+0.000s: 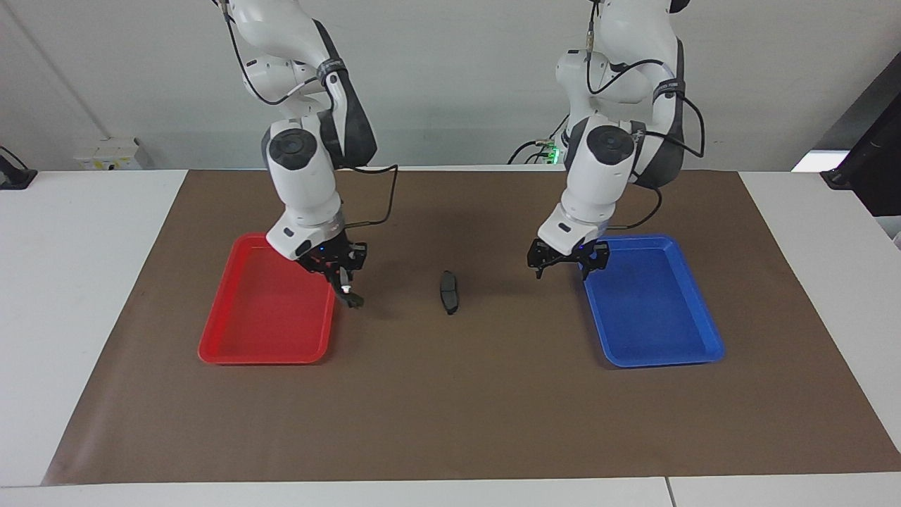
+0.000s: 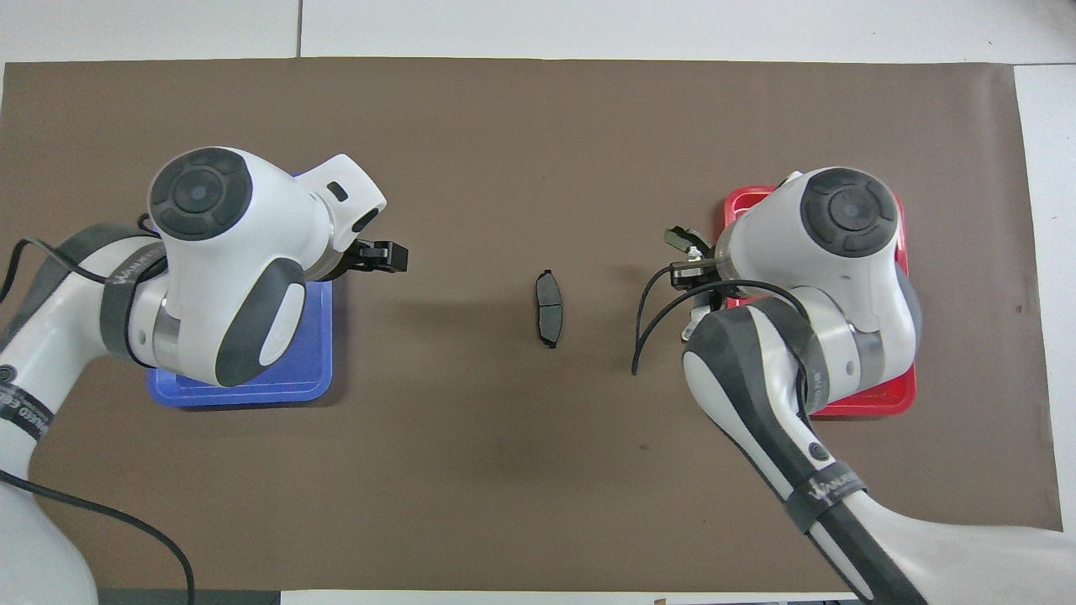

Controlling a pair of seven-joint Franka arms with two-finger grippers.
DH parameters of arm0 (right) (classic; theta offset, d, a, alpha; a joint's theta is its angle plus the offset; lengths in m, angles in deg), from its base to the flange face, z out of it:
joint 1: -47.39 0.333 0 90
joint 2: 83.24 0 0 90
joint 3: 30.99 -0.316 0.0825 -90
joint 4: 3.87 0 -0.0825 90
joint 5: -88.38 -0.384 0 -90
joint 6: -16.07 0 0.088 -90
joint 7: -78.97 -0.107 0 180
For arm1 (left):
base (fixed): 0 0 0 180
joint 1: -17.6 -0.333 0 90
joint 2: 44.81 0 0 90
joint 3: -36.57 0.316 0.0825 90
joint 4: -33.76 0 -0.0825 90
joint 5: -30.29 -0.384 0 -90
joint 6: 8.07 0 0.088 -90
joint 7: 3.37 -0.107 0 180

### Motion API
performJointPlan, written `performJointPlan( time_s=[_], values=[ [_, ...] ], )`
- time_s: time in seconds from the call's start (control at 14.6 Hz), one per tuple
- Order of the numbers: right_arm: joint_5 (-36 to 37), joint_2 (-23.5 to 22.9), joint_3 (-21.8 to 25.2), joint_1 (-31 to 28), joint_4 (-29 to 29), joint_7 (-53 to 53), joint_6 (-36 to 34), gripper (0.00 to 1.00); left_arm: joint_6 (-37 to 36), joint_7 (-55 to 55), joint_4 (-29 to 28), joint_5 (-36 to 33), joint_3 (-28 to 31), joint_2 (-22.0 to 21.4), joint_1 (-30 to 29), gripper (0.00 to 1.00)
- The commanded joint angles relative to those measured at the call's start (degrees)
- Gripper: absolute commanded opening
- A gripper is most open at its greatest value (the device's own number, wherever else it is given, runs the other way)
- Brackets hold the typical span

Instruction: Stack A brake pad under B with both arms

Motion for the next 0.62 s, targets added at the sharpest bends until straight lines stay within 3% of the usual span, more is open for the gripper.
performJointPlan(
  time_s=[0.0,0.27,0.55],
  values=[
    [-0.9,-4.4,0.3,5.2,4.7,-7.6,0.8,0.0,-3.1,-6.0,-1.5,-0.9,-0.6,-4.3,-5.4,1.0],
    [-0.1,-12.4,0.3,11.0,13.2,-16.7,0.9,0.0,-7.1,-13.1,-0.7,-0.9,-0.6,-7.6,-12.1,1.0],
    [0.2,-14.7,0.3,14.1,11.8,-17.5,4.8,0.0,-11.4,-13.2,1.3,-1.0,-0.5,-9.2,-15.8,1.0]
  ],
)
